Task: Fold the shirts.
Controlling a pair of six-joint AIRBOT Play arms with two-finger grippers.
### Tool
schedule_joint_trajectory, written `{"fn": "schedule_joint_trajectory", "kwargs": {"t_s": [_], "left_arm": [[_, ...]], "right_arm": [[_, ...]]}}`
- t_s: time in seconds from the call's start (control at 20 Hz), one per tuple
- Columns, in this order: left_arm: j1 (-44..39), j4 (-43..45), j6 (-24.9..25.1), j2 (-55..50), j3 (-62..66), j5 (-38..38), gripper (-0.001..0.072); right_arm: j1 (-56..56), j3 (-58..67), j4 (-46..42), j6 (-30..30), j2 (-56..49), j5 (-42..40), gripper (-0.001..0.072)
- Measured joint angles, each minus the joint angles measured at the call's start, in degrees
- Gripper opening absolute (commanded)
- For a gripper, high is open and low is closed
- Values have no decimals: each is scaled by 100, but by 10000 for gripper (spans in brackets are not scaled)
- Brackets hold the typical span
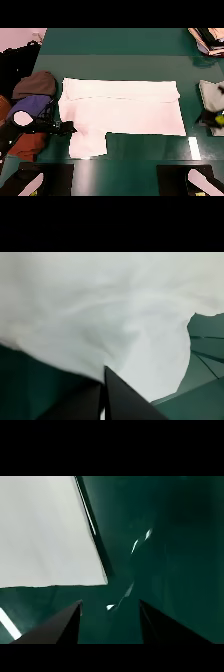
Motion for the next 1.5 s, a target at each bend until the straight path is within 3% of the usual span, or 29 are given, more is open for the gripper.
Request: {"fn": "schedule_joint_trajectory", "kwargs": {"t_s": [0.2,0.3,0.45,0.5,0.6,0.65,0.7,0.95,1.15,1.5], "left_arm": [[-2,-46,24,0,66,26,26],[-2,-50,33,0,81,33,26],[-2,-55,35,0,87,37,26],[-2,-57,35,0,87,37,26],[-2,-61,35,0,87,39,26],[-2,-63,35,0,87,37,25],[-2,-63,35,0,92,31,25],[-2,251,35,26,393,-457,23],[-2,470,7,229,730,-979,24],[-7,382,-732,1556,909,-2208,24]], "right_arm": [[-870,-1150,911,-350,-76,-308,507],[-1086,-1429,1320,-476,-219,-483,435],[-1215,-1622,1880,-629,-367,-710,403],[-1220,-1655,1987,-662,-389,-817,298],[-1152,-1685,2105,-741,-433,-1034,180],[-1069,-1707,2144,-785,-444,-1139,57],[-957,-1716,2144,-835,-459,-1217,14],[-356,-1633,1941,-990,-109,-1342,14],[-83,-1204,1504,-951,688,-839,13],[28,-240,516,-673,2083,188,13]]}}
